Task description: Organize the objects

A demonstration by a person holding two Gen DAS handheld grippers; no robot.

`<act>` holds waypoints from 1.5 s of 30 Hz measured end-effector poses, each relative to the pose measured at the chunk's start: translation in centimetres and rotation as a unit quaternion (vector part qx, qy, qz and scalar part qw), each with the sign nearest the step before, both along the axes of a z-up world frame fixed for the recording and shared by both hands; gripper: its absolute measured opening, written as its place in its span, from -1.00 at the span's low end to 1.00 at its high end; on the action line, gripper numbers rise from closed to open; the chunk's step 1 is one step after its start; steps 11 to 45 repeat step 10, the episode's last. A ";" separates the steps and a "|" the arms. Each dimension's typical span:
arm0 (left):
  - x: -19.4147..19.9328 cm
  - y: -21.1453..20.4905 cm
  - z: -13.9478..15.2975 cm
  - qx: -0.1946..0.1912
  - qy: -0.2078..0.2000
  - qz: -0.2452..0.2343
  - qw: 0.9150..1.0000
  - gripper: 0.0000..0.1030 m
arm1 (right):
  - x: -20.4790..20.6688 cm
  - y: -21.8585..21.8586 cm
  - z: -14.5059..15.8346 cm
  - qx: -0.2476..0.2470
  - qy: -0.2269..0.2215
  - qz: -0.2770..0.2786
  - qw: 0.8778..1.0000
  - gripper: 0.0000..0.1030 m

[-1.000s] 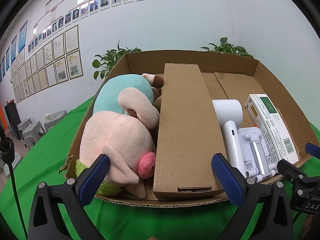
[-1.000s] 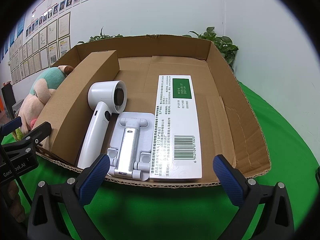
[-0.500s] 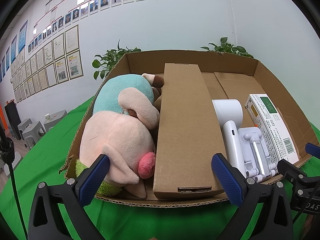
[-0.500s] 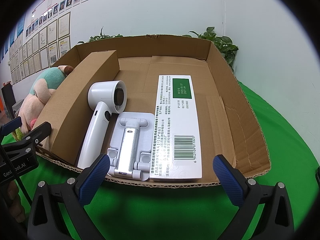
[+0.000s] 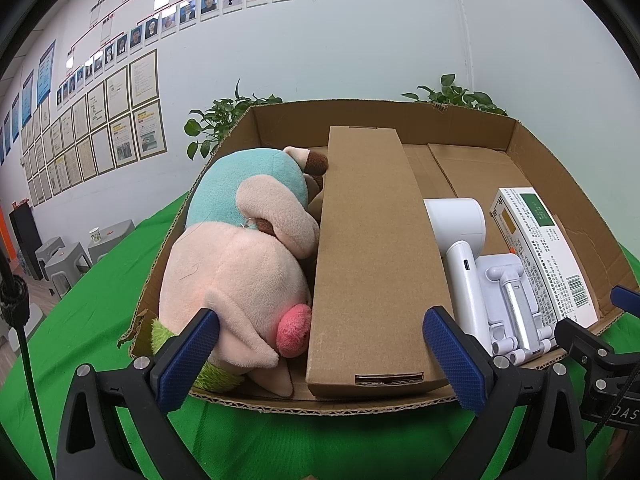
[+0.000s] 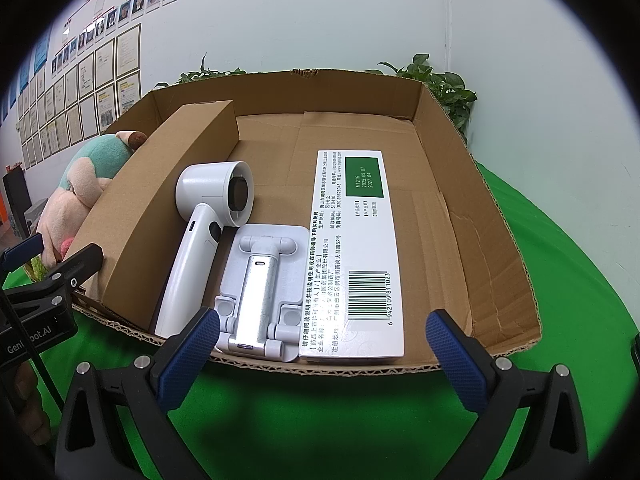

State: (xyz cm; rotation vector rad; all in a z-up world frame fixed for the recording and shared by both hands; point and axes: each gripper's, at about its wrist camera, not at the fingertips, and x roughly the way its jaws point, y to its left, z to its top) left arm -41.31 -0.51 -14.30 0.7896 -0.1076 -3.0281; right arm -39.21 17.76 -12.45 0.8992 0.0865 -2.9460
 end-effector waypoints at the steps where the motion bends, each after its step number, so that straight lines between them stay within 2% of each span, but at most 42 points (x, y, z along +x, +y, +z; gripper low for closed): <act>1: 0.0 0.0 0.0 0.000 0.000 0.000 1.000 1.00 | 0.0 0.0 0.0 0.000 0.000 0.000 1.000 0.99; 45: 0.0 0.1 0.0 -0.003 0.001 0.003 1.000 1.00 | 0.0 0.0 0.0 0.000 0.000 0.000 1.000 0.99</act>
